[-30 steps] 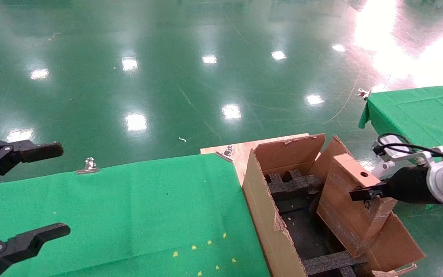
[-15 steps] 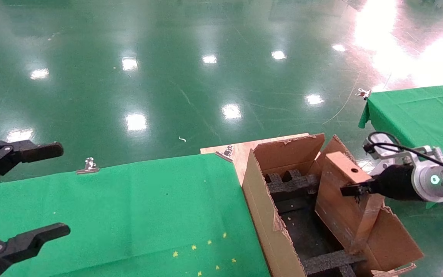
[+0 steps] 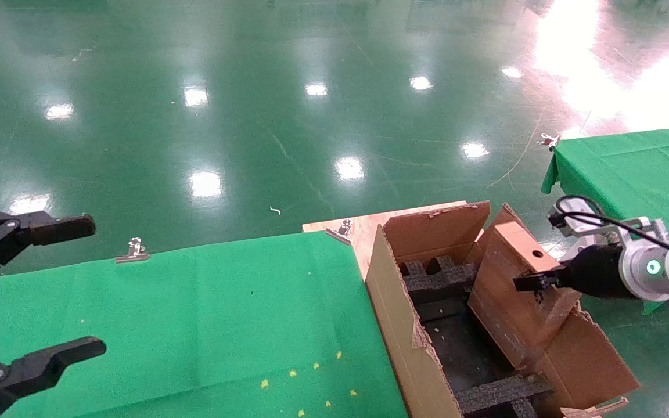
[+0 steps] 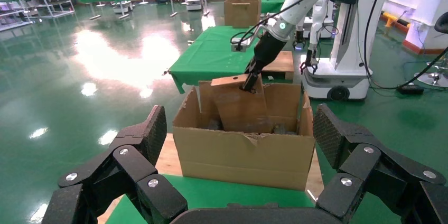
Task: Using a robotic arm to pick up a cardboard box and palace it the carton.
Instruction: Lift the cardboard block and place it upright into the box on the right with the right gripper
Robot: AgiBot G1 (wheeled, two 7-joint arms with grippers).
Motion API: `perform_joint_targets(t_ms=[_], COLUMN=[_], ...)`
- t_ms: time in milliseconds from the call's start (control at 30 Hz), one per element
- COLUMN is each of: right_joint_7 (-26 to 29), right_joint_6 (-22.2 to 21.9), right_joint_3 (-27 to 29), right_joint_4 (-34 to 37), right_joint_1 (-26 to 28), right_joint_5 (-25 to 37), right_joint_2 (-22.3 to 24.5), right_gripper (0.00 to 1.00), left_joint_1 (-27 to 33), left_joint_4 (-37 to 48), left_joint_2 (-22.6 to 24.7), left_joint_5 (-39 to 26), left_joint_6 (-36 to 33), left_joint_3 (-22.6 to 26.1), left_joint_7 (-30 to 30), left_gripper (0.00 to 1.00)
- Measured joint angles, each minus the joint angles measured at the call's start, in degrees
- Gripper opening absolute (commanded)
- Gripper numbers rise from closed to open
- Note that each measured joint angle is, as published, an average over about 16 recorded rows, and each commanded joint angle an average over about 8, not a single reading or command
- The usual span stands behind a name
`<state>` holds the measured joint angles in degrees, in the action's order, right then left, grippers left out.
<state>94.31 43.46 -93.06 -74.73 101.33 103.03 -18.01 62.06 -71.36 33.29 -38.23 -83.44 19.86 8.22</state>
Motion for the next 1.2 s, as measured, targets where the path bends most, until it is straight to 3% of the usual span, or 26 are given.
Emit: perform_joint_targets(t_ms=[633, 1200], right_joint_7=[0.90, -4.53], right_joint_6=[-9.33, -9.75], right_joint_3=[-2.69, -3.77], right_joint_4=[4.66, 12.96], right_joint_1=[-8.04, -12.22], right_joint_5=[-1.43, -7.72], right_joint_2=[-3.04, -8.11], right_gripper=[0.00, 0.00], left_joint_1=[0.00, 0.00], left_joint_4=[0.00, 0.00], left_joint_2=[0.00, 0.00], left_joint_5=[0.00, 0.01], left_joint_6=[0.00, 0.00], left_joint_3=[0.00, 0.01], left_joint_7=[0.00, 0.00], left_gripper=[1.00, 1.00])
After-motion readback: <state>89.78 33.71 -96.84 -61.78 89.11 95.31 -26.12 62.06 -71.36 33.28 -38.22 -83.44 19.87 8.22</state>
